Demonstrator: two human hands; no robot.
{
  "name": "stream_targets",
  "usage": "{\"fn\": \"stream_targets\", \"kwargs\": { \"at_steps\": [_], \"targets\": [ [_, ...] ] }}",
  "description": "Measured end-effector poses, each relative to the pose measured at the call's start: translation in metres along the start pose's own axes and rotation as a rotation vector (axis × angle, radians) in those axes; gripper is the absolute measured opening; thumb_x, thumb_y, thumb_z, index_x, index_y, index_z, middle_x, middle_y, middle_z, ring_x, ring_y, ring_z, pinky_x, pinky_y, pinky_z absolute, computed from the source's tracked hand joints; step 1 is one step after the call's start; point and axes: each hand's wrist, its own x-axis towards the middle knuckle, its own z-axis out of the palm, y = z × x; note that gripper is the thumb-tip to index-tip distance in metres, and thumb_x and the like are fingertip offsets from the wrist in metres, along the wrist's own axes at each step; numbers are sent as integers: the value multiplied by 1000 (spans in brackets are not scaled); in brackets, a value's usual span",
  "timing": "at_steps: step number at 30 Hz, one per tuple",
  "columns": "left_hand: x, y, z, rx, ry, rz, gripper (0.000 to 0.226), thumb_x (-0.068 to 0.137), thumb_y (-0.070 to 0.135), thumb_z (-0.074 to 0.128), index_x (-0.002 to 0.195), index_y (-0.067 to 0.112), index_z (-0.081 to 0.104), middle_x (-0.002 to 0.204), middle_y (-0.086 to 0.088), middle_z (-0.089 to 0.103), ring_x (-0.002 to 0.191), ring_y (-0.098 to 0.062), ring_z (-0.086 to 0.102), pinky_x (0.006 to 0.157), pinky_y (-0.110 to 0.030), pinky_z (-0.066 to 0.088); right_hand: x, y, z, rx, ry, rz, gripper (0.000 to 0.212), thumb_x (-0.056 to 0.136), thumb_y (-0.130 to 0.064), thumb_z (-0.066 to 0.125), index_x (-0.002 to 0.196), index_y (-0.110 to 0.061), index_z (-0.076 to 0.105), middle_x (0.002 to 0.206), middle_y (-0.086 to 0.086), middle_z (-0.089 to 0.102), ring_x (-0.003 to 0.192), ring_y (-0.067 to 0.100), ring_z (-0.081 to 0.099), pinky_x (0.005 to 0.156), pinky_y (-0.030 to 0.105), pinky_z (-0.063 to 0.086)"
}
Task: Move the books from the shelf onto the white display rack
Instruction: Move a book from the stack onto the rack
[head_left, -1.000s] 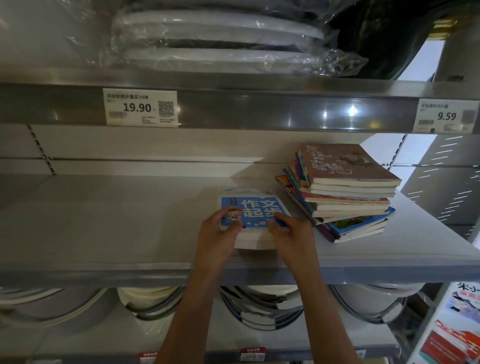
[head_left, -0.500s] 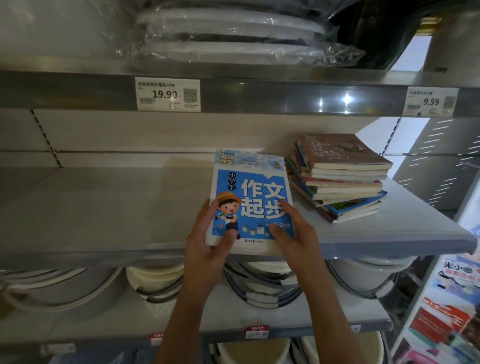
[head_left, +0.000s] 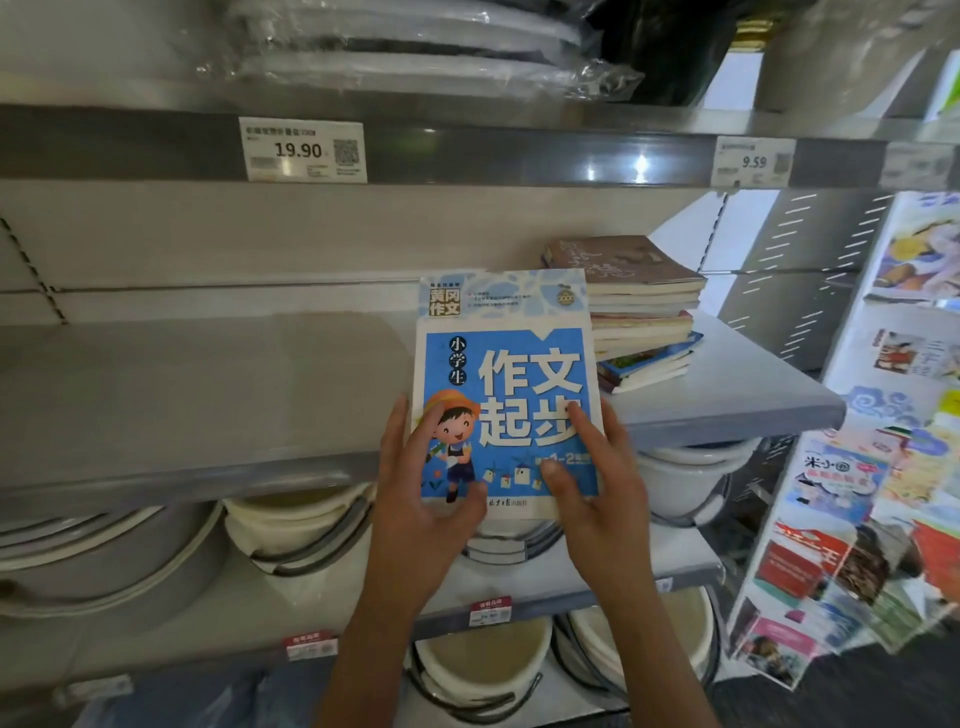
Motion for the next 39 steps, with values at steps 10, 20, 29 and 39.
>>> {"fn": "stream_targets", "kwargs": {
  "at_steps": [10, 20, 29, 39],
  "targets": [
    [-45, 47, 74, 14, -110, 105, 78, 86, -3, 71, 139, 43, 37, 152, 33, 14, 132, 14, 35, 77, -4, 49, -40, -20, -93, -97, 113, -37, 53, 91, -36, 59, 143, -27, 49, 159, -8, 28, 134, 12, 49, 81, 24, 59],
    [-138, 93, 214, -79, -331, 98, 77, 81, 37, 68, 151, 35, 37, 160, 16, 19, 143, -20, 38, 91, -46, 57, -131, -58, -270, -274, 297, 75, 54, 91, -34, 64, 140, -42, 44, 159, -21, 24, 141, 9, 39, 89, 32, 58],
    [-224, 142, 324, -114, -483, 187, 76, 85, 19, 74, 146, 42, 33, 153, 37, 16, 138, 9, 34, 87, -11, 51, -210, -92, -399, -330, 445, 159, 53, 92, -28, 65, 138, -47, 46, 158, -22, 25, 140, 9, 41, 89, 40, 59],
    [-255, 172, 422, -171, -633, 238, 79, 83, 41, 70, 152, 26, 35, 159, 24, 17, 145, 6, 21, 105, -21, 46, -243, -101, -490, -364, 586, 184, 54, 88, -29, 63, 138, -40, 46, 159, -20, 23, 138, 0, 39, 88, 20, 55]
  ]
}}
